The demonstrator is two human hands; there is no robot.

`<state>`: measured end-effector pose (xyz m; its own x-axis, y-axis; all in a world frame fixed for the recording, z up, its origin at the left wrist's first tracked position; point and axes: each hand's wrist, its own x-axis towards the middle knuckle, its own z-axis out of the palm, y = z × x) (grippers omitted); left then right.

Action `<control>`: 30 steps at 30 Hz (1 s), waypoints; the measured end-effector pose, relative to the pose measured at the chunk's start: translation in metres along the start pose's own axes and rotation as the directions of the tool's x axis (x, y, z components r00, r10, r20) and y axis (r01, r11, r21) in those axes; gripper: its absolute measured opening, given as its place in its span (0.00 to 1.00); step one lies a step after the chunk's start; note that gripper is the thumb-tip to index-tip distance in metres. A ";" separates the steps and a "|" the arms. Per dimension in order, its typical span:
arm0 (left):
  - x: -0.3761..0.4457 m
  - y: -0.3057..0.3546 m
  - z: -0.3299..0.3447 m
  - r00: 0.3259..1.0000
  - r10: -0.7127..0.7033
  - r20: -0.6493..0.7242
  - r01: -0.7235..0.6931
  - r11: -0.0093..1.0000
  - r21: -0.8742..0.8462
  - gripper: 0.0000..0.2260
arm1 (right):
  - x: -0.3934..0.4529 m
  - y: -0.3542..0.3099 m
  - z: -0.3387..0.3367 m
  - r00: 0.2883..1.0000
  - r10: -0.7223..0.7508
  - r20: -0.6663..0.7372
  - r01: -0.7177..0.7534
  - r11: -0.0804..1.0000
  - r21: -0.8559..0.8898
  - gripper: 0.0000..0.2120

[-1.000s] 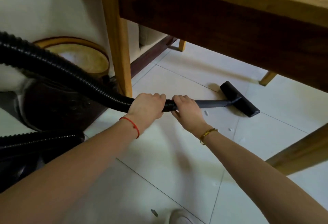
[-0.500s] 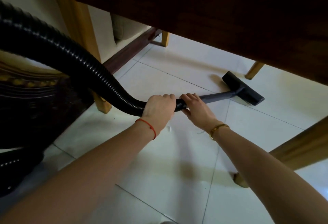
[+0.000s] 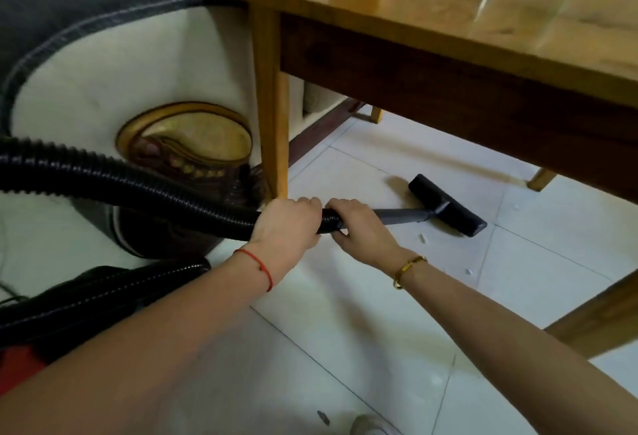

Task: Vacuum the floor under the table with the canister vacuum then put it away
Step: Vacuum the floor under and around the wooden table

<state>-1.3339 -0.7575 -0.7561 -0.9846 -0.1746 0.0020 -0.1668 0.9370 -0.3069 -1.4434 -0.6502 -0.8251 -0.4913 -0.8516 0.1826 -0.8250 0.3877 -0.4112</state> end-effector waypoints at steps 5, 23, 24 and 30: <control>-0.041 -0.043 -0.012 0.997 -0.071 0.000 0.071 0.997 -0.012 0.16 | 0.020 -0.064 0.007 0.999 -0.028 0.045 0.023 0.994 0.106 0.10; -0.020 -0.004 0.050 0.983 -0.182 0.015 0.182 0.977 -0.114 0.13 | 0.026 -0.015 0.046 0.989 -0.087 0.119 0.087 0.996 0.004 0.11; -0.008 0.003 0.053 0.983 -0.183 0.010 0.183 0.976 -0.120 0.12 | 0.028 -0.003 0.045 0.991 -0.069 0.112 0.070 0.998 -0.001 0.11; 0.070 0.036 0.074 0.987 -0.158 -0.026 0.153 0.978 -0.145 0.11 | 0.041 0.065 0.034 0.996 0.081 0.043 -0.074 0.987 -0.144 0.16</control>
<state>-1.4049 -0.7587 -0.8378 -0.9468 -0.3130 0.0750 -0.3213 0.9331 -0.1617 -1.5077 -0.6716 -0.8746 -0.5437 -0.8320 0.1100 -0.8181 0.4962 -0.2907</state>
